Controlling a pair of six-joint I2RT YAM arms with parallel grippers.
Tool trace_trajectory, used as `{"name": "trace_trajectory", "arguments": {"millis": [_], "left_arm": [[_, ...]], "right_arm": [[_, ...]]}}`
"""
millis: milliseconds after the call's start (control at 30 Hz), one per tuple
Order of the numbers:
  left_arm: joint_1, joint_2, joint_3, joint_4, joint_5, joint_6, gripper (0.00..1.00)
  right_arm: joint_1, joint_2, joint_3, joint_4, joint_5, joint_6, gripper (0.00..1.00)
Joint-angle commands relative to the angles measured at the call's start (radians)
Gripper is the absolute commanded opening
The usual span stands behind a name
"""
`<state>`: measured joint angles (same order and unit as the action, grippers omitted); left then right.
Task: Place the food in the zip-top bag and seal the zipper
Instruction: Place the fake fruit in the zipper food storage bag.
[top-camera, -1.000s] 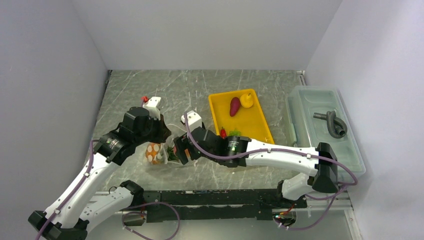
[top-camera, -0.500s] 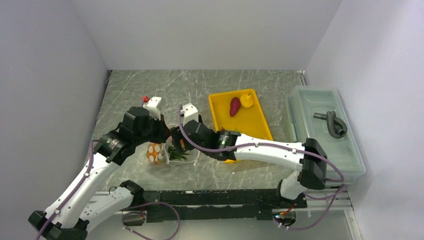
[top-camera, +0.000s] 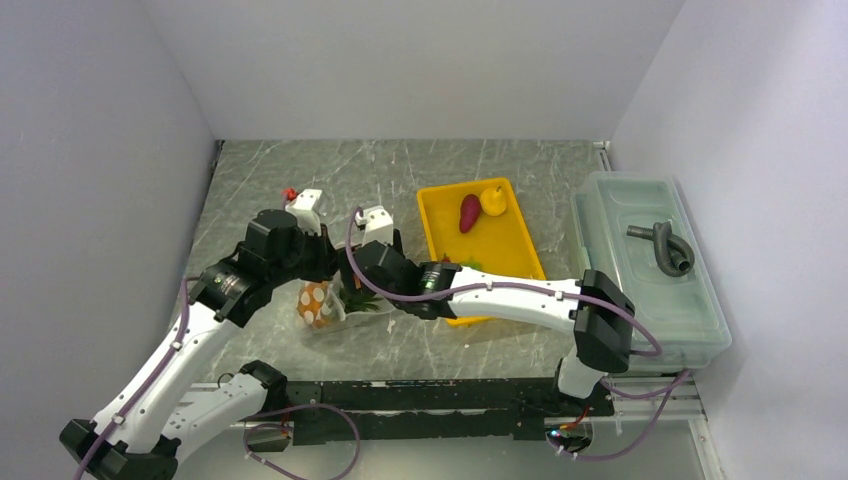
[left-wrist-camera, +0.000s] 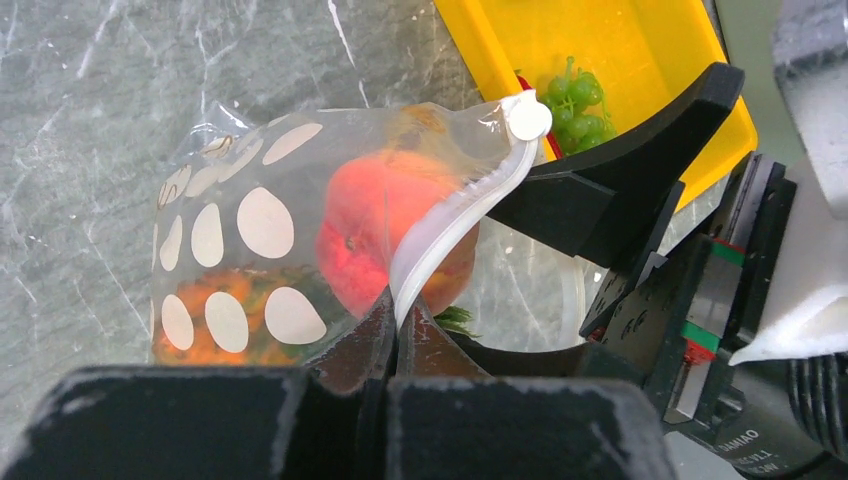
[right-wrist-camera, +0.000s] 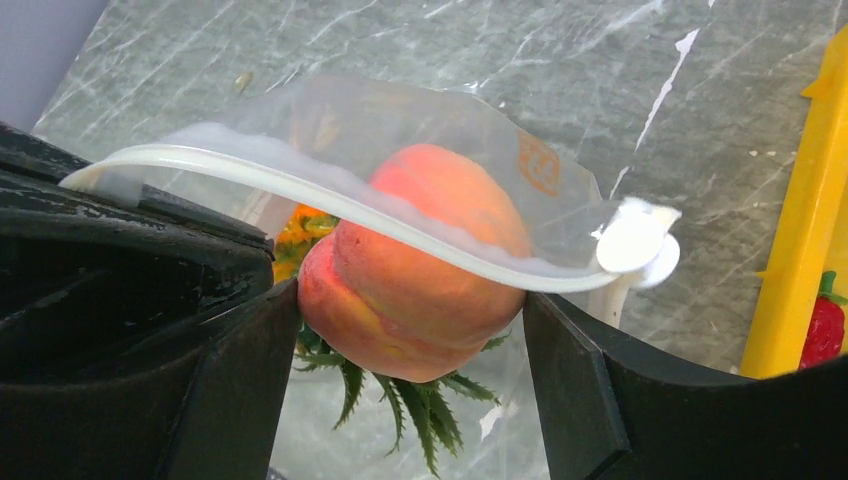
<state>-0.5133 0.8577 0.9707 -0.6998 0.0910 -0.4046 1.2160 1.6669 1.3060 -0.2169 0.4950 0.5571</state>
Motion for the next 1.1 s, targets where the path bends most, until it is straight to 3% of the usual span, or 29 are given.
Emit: {"name": "trace_trajectory", "arguments": {"millis": [0,300,567,1067], "left_arm": [[-0.002,0.004,0.017,0.039,0.067,0.001,0.0],[0.005,0.006,0.016,0.046,0.096,0.005,0.0],[0.011,0.007,0.014,0.049,0.11,0.006,0.0],[0.042,-0.003,0.013,0.046,0.066,-0.014,0.0]], "right_arm": [[-0.015,0.011,-0.006,0.166,0.095,0.026,0.45],[-0.05,0.04,-0.05,0.306,0.096,-0.001,0.63],[-0.061,0.037,-0.067,0.346,0.108,-0.01,0.99],[-0.06,-0.133,-0.105,0.29,-0.057,-0.04,1.0]]}}
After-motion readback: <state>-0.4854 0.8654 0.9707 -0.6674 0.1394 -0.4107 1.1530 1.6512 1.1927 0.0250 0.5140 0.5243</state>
